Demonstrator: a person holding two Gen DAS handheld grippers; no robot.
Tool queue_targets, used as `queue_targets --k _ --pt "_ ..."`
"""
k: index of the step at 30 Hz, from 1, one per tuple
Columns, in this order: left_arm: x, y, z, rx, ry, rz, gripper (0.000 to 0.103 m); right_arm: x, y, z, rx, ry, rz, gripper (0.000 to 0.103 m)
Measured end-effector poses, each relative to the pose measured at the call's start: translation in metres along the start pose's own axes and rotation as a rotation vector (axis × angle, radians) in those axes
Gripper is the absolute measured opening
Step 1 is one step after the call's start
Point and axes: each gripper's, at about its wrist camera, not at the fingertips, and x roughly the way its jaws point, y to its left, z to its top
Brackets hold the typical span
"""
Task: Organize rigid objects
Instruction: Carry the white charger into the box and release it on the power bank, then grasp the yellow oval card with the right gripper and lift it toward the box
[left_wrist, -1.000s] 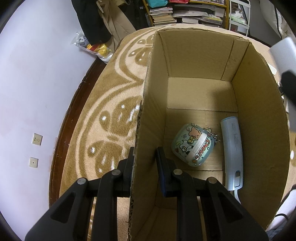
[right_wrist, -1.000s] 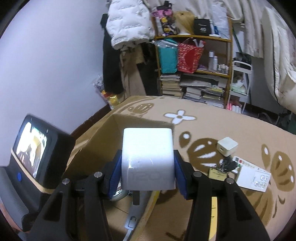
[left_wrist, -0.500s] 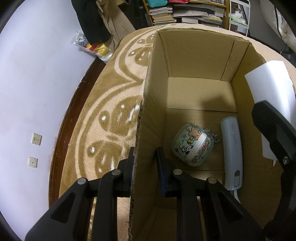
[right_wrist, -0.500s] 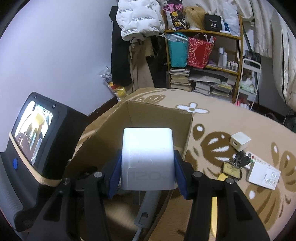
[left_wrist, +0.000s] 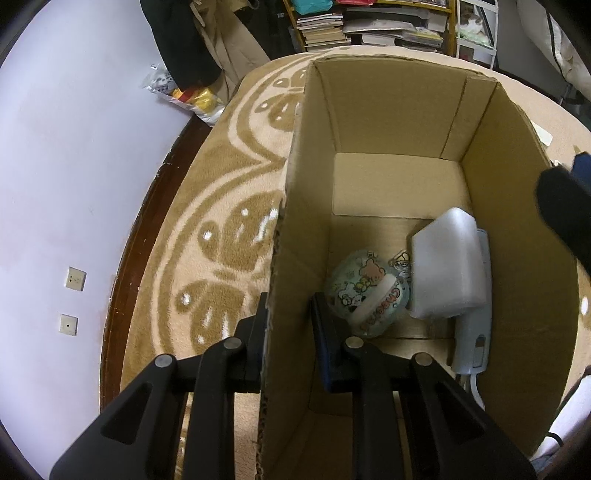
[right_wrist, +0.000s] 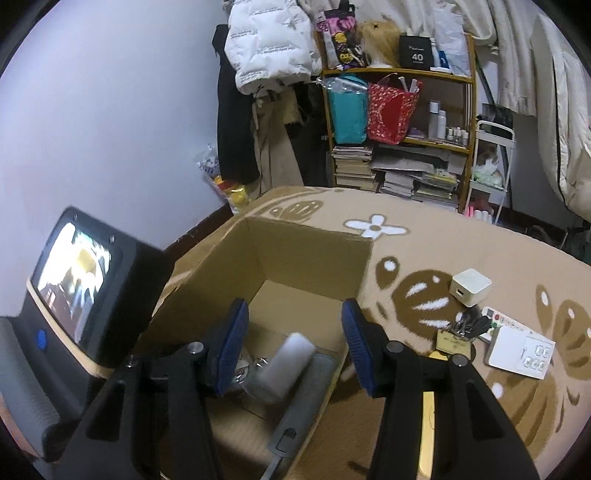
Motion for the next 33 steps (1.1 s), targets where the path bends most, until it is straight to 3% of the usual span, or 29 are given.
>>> queue_targets --k 7,13,25,33 --pt "0.000 0.000 0.001 -0.002 0.002 -0.002 0.020 -0.007 -0.023 -0.002 0.061 -0.005 -0.044 0.082" --pt "0.000 0.001 0.001 -0.003 0.003 -0.003 0.020 -0.011 -0.048 -0.006 0.090 -0.001 -0.165 0.102" --pt "0.000 0.001 0.003 0.000 0.007 0.000 0.020 0.007 -0.114 -0.041 0.290 0.133 -0.248 0.103" --pt "0.001 0.000 0.004 -0.001 0.009 -0.002 0.020 0.025 -0.125 -0.063 0.308 0.206 -0.251 0.103"
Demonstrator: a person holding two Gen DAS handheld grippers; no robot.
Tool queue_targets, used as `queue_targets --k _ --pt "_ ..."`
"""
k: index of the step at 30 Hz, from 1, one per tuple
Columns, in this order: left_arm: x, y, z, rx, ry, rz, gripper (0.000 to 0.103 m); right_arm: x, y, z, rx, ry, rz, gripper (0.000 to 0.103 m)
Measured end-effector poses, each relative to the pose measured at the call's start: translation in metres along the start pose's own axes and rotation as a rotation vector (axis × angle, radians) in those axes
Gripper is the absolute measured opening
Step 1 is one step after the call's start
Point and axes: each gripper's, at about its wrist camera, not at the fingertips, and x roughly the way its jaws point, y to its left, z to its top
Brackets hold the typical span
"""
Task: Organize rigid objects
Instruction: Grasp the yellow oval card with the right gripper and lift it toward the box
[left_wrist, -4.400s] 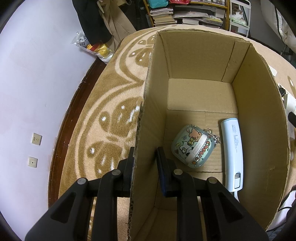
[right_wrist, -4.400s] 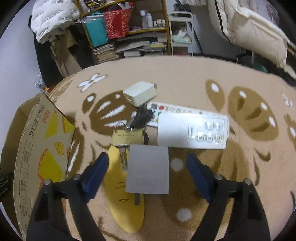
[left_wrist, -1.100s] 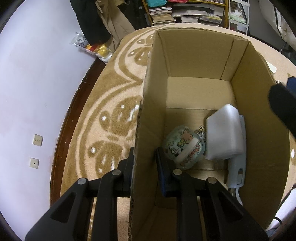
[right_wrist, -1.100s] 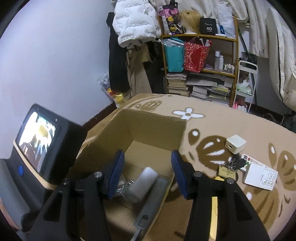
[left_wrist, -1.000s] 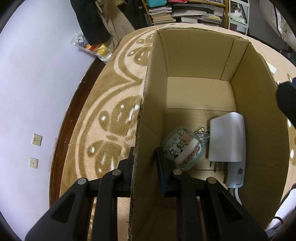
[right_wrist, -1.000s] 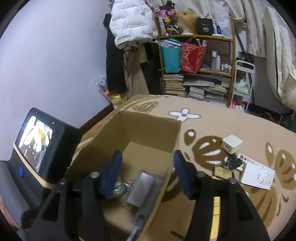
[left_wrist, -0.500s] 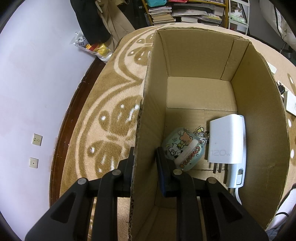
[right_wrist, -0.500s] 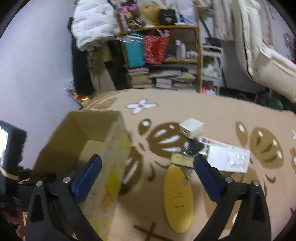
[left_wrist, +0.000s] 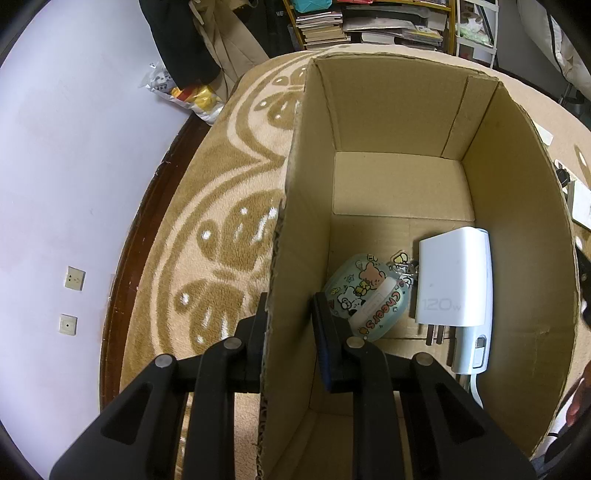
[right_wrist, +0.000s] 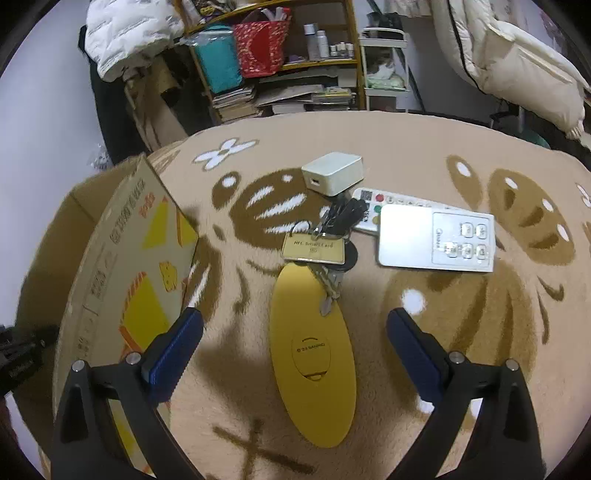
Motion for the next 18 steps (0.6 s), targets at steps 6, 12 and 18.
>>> queue_targets --k 6,12,18 --pt "0.001 0.000 -0.001 0.001 0.004 -0.002 0.020 0.016 -0.001 -0.008 0.002 0.050 -0.030 0.103" --pt "0.001 0.000 -0.002 0.001 0.005 -0.002 0.020 0.028 -0.010 -0.014 0.038 0.109 -0.043 0.086" --pt "0.001 0.000 -0.002 0.001 0.004 -0.002 0.020 0.031 -0.008 -0.018 0.010 0.118 -0.049 0.071"
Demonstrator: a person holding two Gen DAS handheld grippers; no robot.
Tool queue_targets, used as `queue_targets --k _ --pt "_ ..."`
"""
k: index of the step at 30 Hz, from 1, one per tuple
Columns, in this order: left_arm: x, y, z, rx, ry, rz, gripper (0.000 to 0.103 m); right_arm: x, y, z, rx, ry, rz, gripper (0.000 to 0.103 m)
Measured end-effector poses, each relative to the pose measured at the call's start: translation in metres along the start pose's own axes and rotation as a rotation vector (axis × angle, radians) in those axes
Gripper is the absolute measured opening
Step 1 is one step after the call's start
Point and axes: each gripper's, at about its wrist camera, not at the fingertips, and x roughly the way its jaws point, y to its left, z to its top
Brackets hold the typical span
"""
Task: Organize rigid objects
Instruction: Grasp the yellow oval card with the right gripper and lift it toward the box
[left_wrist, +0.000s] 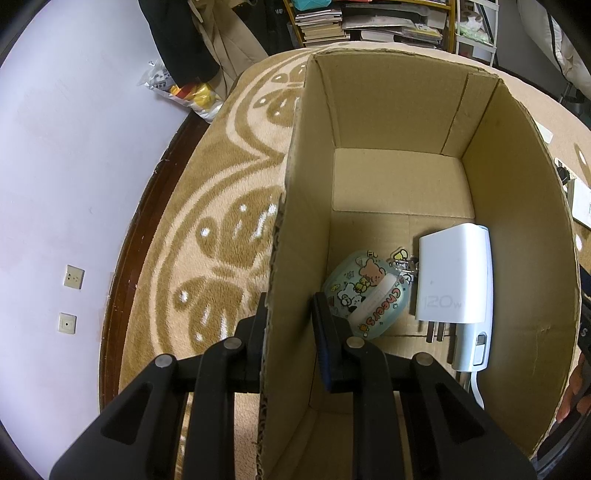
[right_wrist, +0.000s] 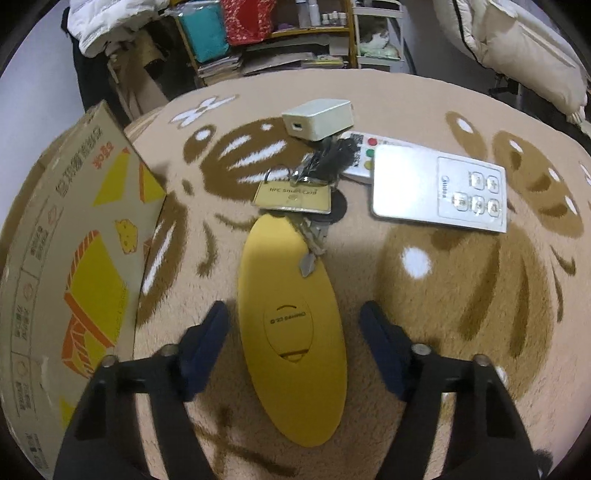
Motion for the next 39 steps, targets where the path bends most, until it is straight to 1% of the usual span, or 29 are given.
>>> queue_targets --k 2,3,4,7,9,16,20,26,30,34,39 --pt "0.000 0.000 0.000 0.001 0.000 0.001 0.020 0.000 0.002 -0.001 -0.019 0.002 -0.015 0.069" --pt "0.000 0.000 0.000 0.000 0.000 0.000 0.020 0.000 0.003 -0.001 -0.025 0.007 -0.010 0.063" --pt "0.000 0.000 0.000 0.000 0.000 0.000 0.020 0.001 0.004 -0.001 -0.033 0.013 -0.001 0.061" --pt "0.000 0.000 0.000 0.000 0.000 -0.001 0.020 -0.002 0.007 -0.001 -0.042 -0.007 -0.012 0.060" --pt "0.001 0.000 -0.001 -0.001 0.000 -0.001 0.020 -0.006 0.010 -0.001 -0.048 -0.029 -0.003 0.060" --pt "0.004 -0.001 -0.004 0.004 0.004 0.002 0.020 -0.023 0.038 0.002 -0.129 -0.090 0.016 0.060" --pt "0.005 -0.001 -0.005 0.002 0.005 -0.001 0.020 -0.031 0.043 0.005 -0.133 -0.116 0.030 0.060" --pt "0.005 -0.002 -0.005 0.004 0.007 0.000 0.020 -0.052 0.045 0.016 -0.120 -0.176 0.087 0.060" --pt "0.005 -0.001 -0.004 0.004 0.008 -0.001 0.020 -0.070 0.052 0.022 -0.114 -0.226 0.154 0.060" --pt "0.005 -0.001 -0.004 0.004 0.007 0.000 0.020 -0.088 0.066 0.025 -0.148 -0.283 0.175 0.060" --pt "0.003 0.000 -0.004 0.002 0.005 -0.001 0.020 -0.104 0.084 0.033 -0.203 -0.333 0.199 0.060"
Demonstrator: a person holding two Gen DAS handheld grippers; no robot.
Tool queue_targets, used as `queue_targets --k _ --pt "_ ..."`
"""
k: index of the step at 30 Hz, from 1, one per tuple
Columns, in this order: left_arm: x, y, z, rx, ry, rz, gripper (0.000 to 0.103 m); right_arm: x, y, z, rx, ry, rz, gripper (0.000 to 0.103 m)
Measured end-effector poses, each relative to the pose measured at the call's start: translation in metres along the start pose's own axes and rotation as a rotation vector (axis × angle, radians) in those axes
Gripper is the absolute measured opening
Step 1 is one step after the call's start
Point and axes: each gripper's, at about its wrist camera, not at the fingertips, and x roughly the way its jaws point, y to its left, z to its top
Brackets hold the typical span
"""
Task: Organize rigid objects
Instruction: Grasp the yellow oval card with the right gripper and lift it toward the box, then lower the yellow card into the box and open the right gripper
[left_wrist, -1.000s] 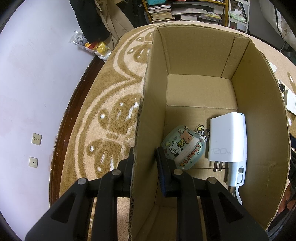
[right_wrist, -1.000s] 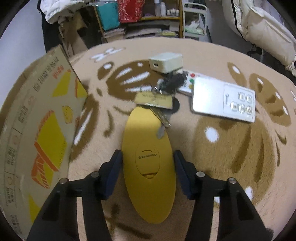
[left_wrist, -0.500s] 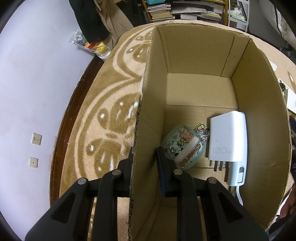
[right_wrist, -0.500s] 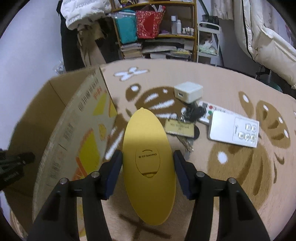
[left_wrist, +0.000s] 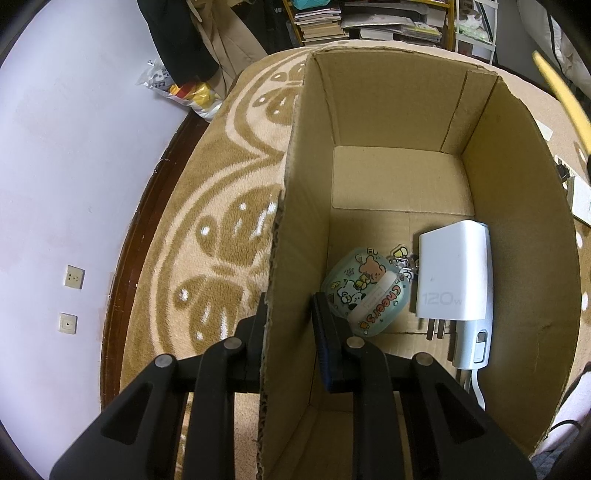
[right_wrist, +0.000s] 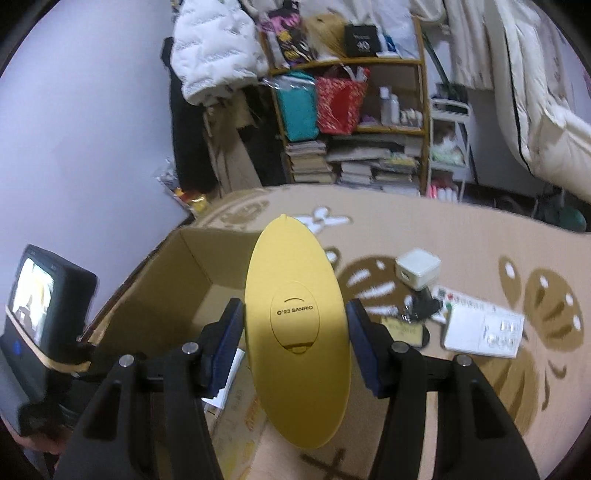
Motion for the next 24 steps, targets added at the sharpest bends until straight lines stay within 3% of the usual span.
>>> queue_targets --k 11,24 --pt "0.000 0.002 0.001 -0.002 0.001 -0.002 0.020 -0.014 0.037 0.010 -0.084 -0.036 0.057 0.059" --pt "0.000 0.002 0.001 -0.002 0.003 -0.002 0.020 0.003 0.052 -0.005 -0.118 0.017 0.102 0.060"
